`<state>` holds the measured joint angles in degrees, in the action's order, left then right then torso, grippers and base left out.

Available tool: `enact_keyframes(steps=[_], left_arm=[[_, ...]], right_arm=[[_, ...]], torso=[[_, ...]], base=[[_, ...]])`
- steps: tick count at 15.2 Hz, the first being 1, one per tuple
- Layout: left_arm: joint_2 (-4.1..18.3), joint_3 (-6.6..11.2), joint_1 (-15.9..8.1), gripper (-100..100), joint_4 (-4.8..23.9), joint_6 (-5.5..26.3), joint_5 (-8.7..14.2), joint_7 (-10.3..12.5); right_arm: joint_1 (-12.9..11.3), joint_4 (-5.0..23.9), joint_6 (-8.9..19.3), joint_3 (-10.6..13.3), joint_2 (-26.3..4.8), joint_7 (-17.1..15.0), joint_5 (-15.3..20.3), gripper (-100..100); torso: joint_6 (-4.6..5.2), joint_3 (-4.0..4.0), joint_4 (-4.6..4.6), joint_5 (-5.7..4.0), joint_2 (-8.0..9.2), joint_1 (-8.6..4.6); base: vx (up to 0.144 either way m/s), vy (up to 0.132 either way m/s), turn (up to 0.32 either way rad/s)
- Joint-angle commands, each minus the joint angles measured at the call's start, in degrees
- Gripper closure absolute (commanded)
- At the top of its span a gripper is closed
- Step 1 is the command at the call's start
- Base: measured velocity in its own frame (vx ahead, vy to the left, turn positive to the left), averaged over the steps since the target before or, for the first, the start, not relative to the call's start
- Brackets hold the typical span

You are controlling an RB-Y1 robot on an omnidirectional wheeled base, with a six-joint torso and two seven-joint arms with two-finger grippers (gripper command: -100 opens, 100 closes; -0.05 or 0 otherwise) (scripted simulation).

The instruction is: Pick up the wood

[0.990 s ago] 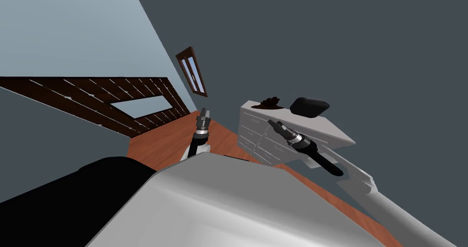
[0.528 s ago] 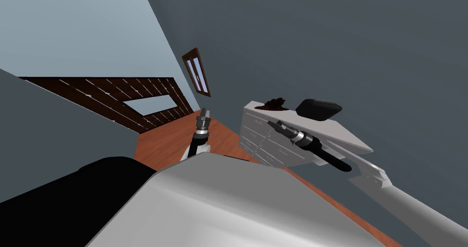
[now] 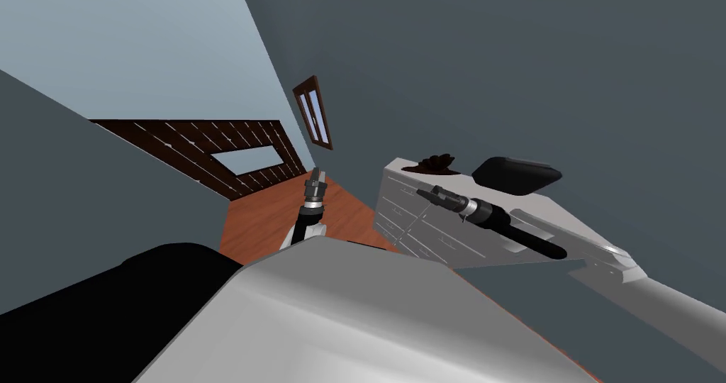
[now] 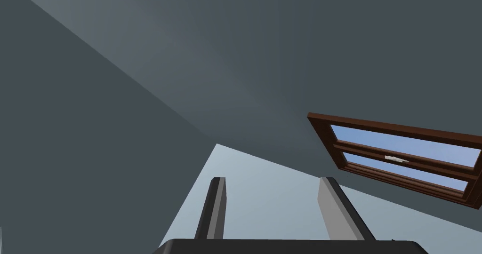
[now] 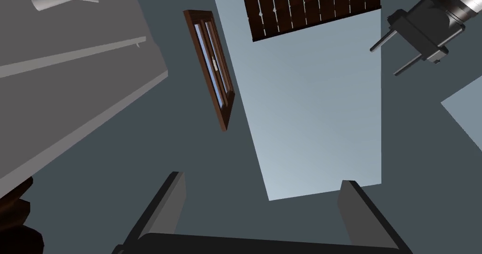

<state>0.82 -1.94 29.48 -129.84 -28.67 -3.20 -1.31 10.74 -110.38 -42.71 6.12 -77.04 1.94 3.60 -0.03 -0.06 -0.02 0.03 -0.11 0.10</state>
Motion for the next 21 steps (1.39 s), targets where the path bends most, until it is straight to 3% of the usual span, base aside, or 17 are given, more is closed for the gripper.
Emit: enact_keyframes(steps=[1, 2, 3, 7, 8, 11, 12, 15, 16, 19, 21], left_arm=[[0.0, 0.0, 0.0, 0, 0.0, 0.0, 0.0, 0.0], [0.0, 0.0, 0.0, 0, 0.0, 0.0, 0.0, 0.0], [0.0, 0.01, 0.0, 0, 0.0, 0.0, 0.0, 0.0], [0.0, 0.01, 0.0, 0, 0.0, 0.0, 0.0, 0.0], [0.0, 0.01, 0.0, 0, 0.0, 0.0, 0.0, 0.0], [0.0, 0.0, 0.0, 0, 0.0, 0.0, 0.0, 0.0], [0.0, 0.01, 0.0, 0, 0.0, 0.0, 0.0, 0.0], [0.0, 0.0, 0.0, 0, 0.0, 0.0, 0.0, 0.0], [0.0, 0.01, 0.0, 0, 0.0, 0.0, 0.0, 0.0], [0.0, 0.0, 0.0, 0, 0.0, 0.0, 0.0, 0.0], [0.0, 0.0, 0.0, 0, 0.0, 0.0, 0.0, 0.0]], right_arm=[[-0.6, 0.8, -0.4, 0.4, -2.9, -0.1, 0.1, -100], [-0.6, 0.8, -0.4, 0.4, -4.1, -0.1, 0.1, -100], [-1.8, 2.7, -1.2, 1.3, -5.5, -0.4, 0.2, -100], [-1.8, 2.7, -1.2, 1.3, -9.5, -0.4, 0.2, -100], [-3.0, 4.5, -2.1, 2.2, -11.5, -0.8, 0.4, -100], [-3.0, 4.5, -2.1, 2.2, -14.8, -0.8, 0.4, -100], [-4.0, 6.3, -2.9, 3.2, -16.5, -1.1, 0.5, -100], [-4.0, 6.3, -2.9, 3.2, -20.0, -1.1, 0.5, -100], [-5.1, 8.1, -3.7, 4.2, -21.4, -1.4, 0.7, -100], [-5.1, 8.1, -3.7, 4.2, -25.1, -1.4, 0.7, -100], [-6.0, 9.8, -4.6, 5.3, -27.8, -1.8, 0.9, -100]], torso=[[0.0, 0.0, 0.0, 0.0, 0.0, 0.0], [0.03, 0.01, 0.0, 0.0, 0.01, -0.02], [0.05, 0.02, 0.01, -0.01, 0.04, -0.03], [0.06, 0.02, 0.01, -0.01, 0.04, -0.03], [0.06, 0.04, 0.02, -0.02, 0.07, -0.05], [0.03, 0.01, 0.01, 0.0, 0.01, -0.02], [0.05, 0.02, 0.01, -0.01, 0.04, -0.03], [0.04, 0.0, 0.0, -0.01, -0.01, -0.04], [0.05, 0.02, 0.01, -0.01, 0.03, -0.04], [0.03, -0.01, 0.0, 0.0, -0.02, -0.02], [0.01, 0.01, 0.01, -0.01, 0.01, -0.03]], base=[[0.02, 0.012, 0.053], [0.013, 0.008, -0.017], [0.019, 0.022, 0.151], [0.018, 0.01, 0.057], [0.02, 0.014, 0.148], [0.022, 0.01, 0.095], [0.027, 0.007, 0.143], [0.026, 0.005, 0.083], [0.031, 0.014, 0.139], [0.028, 0.006, 0.085], [0.031, 0.006, 0.147]])
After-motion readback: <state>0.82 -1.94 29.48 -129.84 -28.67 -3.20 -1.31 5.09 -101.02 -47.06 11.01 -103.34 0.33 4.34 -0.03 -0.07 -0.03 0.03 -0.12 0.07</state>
